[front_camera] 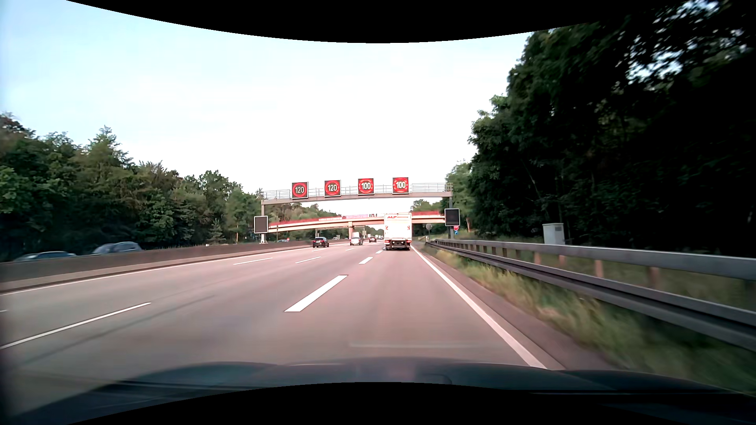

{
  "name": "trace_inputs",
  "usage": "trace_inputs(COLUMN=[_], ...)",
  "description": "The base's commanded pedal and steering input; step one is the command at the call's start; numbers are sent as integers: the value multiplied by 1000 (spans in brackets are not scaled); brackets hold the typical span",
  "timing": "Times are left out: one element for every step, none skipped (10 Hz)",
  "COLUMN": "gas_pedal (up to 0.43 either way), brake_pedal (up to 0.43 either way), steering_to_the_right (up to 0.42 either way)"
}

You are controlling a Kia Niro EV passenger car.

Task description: Follow the waypoints while adhering to traffic rules and regulations

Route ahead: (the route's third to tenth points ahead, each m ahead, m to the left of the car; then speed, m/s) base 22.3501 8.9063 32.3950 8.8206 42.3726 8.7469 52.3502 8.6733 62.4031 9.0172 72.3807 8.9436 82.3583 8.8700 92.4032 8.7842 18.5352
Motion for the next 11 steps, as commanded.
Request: trace_inputs(gas_pedal=[110, 110, 110, 110, 110, 110, 110, 110, 110, 110, 110], brake_pedal=[0, 0, 0, 0, 0, 0, 0, 0, 0, 0, 0], steering_to_the_right=[-5, -5, -5, -5, -5, -5, -5, -5, -5, -5, -5])
